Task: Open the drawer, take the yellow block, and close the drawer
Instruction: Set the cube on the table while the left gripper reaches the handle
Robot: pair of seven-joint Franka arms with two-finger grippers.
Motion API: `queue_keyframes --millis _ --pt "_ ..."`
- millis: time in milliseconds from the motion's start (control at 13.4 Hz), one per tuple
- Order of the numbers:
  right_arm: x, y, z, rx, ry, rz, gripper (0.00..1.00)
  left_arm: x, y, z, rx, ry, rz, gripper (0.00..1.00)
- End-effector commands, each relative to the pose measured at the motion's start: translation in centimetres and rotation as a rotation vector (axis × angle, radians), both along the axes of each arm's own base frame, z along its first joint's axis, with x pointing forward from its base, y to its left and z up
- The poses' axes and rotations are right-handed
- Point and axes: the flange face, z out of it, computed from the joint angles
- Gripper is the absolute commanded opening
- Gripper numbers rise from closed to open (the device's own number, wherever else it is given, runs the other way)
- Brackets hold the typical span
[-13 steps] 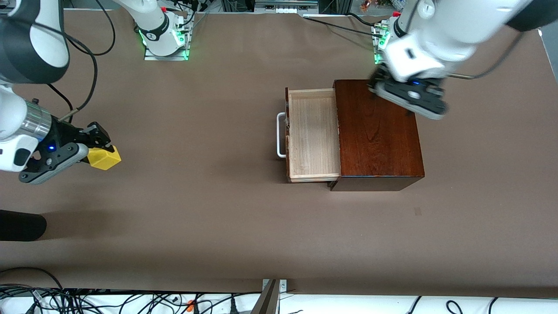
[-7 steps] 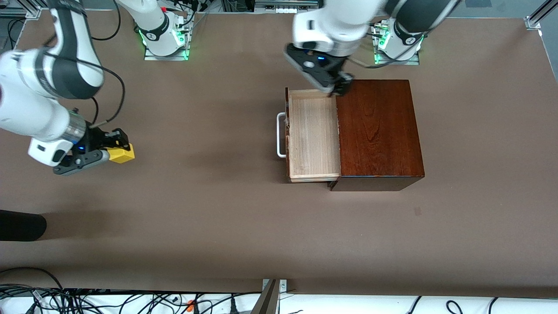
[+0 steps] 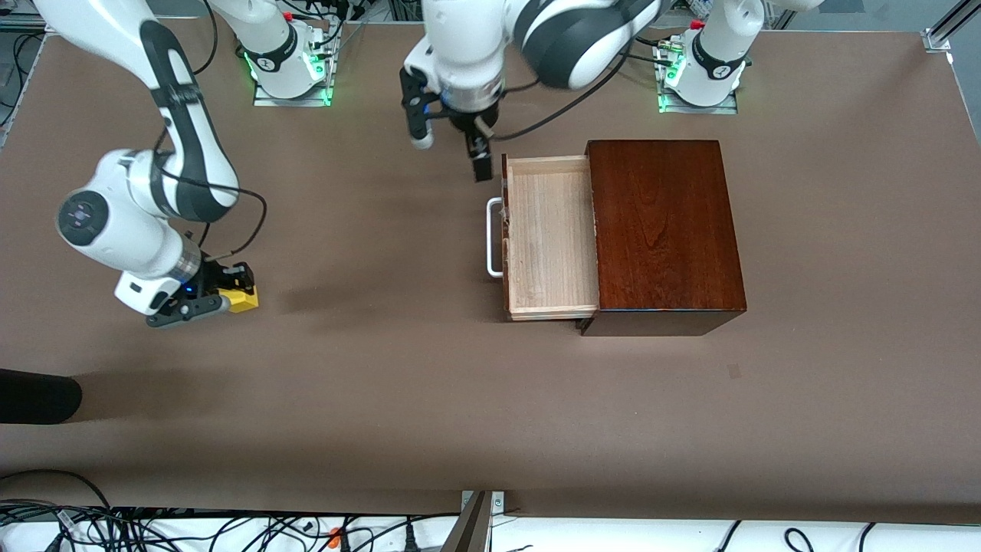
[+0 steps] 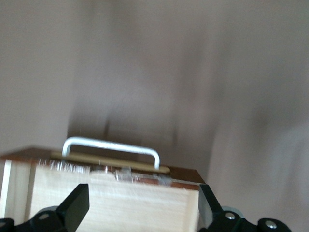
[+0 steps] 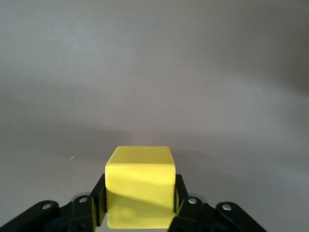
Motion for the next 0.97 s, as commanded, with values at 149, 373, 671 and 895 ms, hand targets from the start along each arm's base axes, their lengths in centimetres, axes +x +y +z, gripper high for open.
queue_keyframes --millis 149,373,671,895 --pt "0.3 -0.1 -3.3 -0.005 0.001 -0.068 0.0 2.7 -1.8 -6.9 0.052 -0.036 -0.269 1.0" --pt "0.0 0.0 -5.1 -0.013 0.031 -0.179 0.0 3.7 -1.8 -10.4 0.063 -0.046 -0.272 1.0" --pt "0.1 0.0 -5.1 -0.012 0.019 -0.201 0.6 4.6 -1.0 -13.0 0.109 -0.042 -0.257 1.0" --pt "0.7 1.4 0.8 0.026 -0.052 -0.181 1.0 5.3 0.0 -13.6 0.156 -0.045 -0.254 1.0"
